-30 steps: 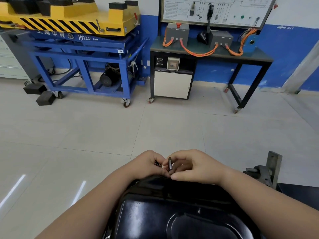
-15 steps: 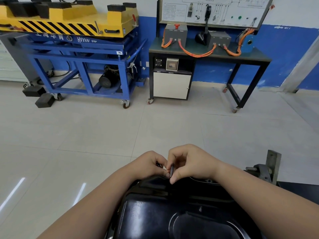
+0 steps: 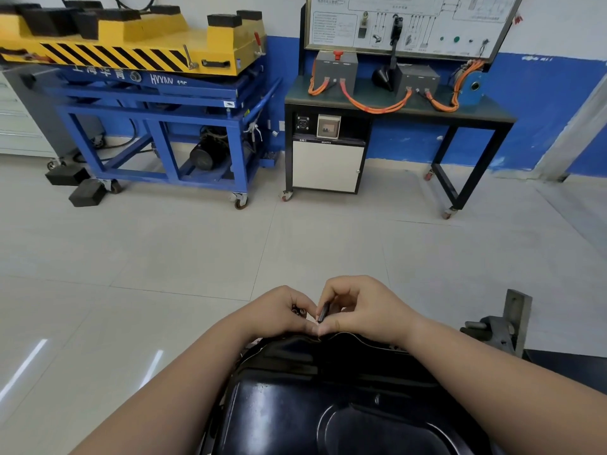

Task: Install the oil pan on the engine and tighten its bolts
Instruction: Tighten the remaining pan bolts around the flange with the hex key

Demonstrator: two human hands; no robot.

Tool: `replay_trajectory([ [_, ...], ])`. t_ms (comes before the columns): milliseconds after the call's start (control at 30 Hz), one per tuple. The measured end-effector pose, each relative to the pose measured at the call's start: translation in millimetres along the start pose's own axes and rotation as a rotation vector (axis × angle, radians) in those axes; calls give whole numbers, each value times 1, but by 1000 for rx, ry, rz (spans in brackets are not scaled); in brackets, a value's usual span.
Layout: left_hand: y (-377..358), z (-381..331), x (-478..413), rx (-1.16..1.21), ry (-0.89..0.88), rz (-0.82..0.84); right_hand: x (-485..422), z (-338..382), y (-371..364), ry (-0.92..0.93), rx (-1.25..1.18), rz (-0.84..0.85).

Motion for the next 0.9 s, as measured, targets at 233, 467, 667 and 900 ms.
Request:
replay_trajectory([
  [233, 3, -5, 2, 474, 119, -82, 6, 1, 4, 35, -22, -203],
  [467, 4, -41, 0, 723, 173, -73, 4, 1, 9, 80, 56, -390],
  [667, -3, -58, -1, 485, 203, -25, -1, -2, 7, 60, 62, -325],
  [900, -12, -56, -9, 419, 155, -28, -1, -7, 14, -14, 70, -303],
])
Point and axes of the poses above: each hand's wrist, its own x-axis away from the middle knuckle, its own y-axis out of the back of the hand, z = x × y, the point moved 1 cm from there along -x, towards the middle knuckle, and after that the axes turned 2 degrees about -z, right-handed, at the moved point
